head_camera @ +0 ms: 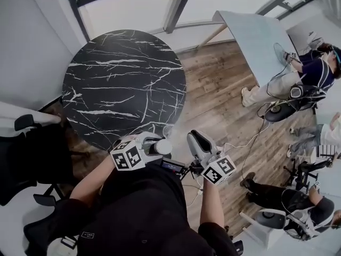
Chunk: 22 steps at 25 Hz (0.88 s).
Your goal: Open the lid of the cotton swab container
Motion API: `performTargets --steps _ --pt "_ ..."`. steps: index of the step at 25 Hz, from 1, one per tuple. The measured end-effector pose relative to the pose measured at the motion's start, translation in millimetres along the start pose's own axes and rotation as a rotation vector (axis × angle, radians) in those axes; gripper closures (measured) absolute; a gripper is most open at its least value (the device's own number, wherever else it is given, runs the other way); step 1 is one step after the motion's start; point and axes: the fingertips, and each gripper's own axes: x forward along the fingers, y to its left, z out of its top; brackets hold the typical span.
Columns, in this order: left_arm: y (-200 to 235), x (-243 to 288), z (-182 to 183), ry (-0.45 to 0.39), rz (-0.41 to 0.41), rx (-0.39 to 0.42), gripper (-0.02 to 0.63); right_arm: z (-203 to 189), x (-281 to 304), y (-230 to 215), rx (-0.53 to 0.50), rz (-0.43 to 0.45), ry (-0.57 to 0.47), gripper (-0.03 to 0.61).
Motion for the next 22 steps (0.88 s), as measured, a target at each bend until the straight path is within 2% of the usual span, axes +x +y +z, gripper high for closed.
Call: performTargets --steps 3,8,15,18,22 --pt "20.1 -6.2 8.2 -0.031 0.104 -0.071 0.368 2.3 -5.2 -7.8 -0.036 -0.117 -0.048 0.563" --pt "50.4 -23.6 27.3 -0.076 0.268 -0.143 0.367 4.1 -10.3 -14.7 -0.072 -0.263 -0.099 0.574" --pt "81.8 -46.4 55.3 -0.192 0.464 -0.184 0.367 -0.7 -10.8 -18.1 -0.091 -0.352 -0.104 0.574" --pt "90.2 -46.5 54.2 -0.185 0.494 -0.195 0.367 -5.1 -9.3 -15.1 -0.087 -0.362 -0.100 0.575" --pt "88.0 -39.2 50.9 -0.171 0.477 -0.203 0.367 -13.1 -7.9 -12.8 -0.069 -0.379 -0.103 0.575"
